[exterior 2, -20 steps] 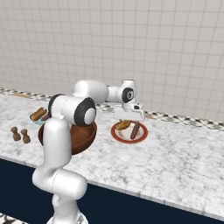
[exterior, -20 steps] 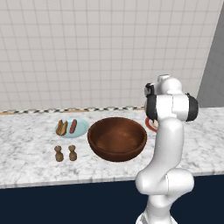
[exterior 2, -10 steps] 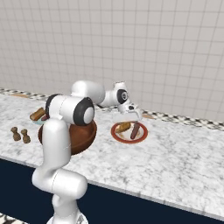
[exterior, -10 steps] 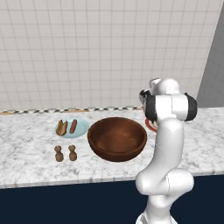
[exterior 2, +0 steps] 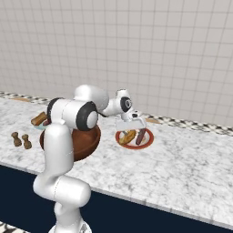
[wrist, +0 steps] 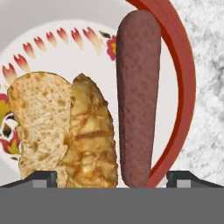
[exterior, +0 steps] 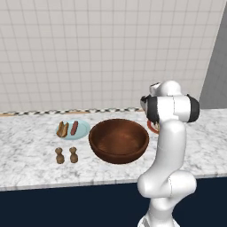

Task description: Place one bun and one sausage from the bowl on each plate.

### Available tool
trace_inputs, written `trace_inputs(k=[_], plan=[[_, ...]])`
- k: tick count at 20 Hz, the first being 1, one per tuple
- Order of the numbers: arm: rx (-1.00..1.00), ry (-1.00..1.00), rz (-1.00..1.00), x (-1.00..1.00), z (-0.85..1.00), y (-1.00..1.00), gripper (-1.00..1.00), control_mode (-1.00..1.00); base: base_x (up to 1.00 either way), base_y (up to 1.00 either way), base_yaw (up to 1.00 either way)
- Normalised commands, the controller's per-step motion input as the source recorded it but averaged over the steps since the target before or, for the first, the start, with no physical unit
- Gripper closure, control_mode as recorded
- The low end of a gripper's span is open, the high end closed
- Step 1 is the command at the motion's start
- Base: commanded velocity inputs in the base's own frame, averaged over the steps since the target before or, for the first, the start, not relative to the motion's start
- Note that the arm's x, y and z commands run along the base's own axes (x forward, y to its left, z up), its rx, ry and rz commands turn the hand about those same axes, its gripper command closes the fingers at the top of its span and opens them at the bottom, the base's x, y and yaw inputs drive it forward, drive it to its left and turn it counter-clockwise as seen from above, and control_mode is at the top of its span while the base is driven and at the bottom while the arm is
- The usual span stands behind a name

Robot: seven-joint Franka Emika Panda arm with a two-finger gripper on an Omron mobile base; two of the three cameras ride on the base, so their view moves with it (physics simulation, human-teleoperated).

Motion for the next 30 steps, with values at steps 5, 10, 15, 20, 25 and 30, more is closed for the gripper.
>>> trace_inputs(k=[5,10,15,20,25,30], plan=[[-0.01,-0.05,0.0,-0.01,0.34,0.01,-1.0,-1.0,0.0,0.0,0.0],[0.03,-0.03,0.0,-0.2,0.51,0.0,-1.0,-1.0,0.0,0.0,0.0],[0.24,-0.08,0.0,-0.61,0.52,0.08,-1.0,-1.0,0.0,0.0,0.0],[0.18,-0.15,0.0,-0.92,0.85,0.58,-1.0,-1.0,0.0,0.0,0.0],[0.01,-0.06,0.05,-0.77,1.0,0.84,-1.0,-1.0,0.0,0.0,0.0],[0.0,-0.09,0.12,-0.99,0.63,0.84,-1.0,-1.0,0.0,0.0,0.0]])
